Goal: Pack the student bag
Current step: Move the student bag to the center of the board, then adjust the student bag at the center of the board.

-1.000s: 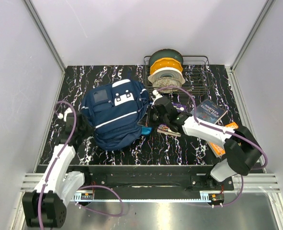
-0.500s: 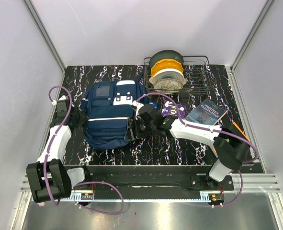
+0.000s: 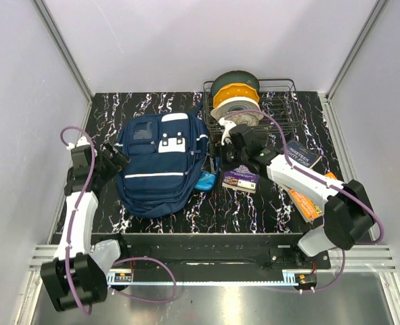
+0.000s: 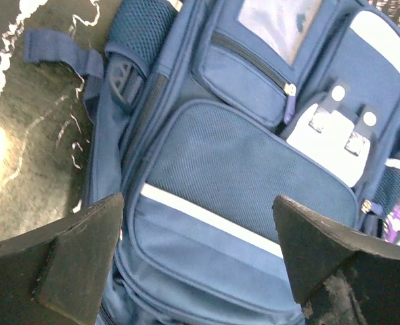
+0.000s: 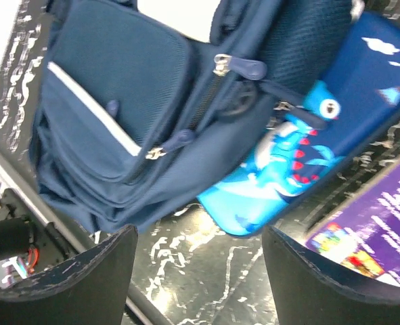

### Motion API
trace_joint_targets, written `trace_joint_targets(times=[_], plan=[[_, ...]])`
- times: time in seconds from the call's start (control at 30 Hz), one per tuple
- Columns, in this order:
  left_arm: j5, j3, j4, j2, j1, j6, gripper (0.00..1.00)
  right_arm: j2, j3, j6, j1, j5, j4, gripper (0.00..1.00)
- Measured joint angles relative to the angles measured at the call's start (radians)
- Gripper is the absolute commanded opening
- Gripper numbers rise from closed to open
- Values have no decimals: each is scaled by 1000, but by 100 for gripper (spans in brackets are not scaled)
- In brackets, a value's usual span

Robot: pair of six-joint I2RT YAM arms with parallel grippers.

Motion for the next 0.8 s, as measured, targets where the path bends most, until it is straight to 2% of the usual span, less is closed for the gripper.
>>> trace_joint_targets(times=[0.13,0.27,0.43,0.63,0.8], plan=[[48,-83,-31,-157,0,-40,97,15,-8,-62,-72,-2,-7,75],[106,-171,-105,-323,0,-94,98,62,0,-90,-145,-37,-3,87],[148,-229,-196,-490,-8,-185,98,222,133,-68,-200,-101,-7,90],[159,-235,-247,-516,-35,-232,98,391,294,16,-206,-174,32,91],[167,-236,-259,-521,-40,-239,98,498,391,88,-206,-166,50,91]])
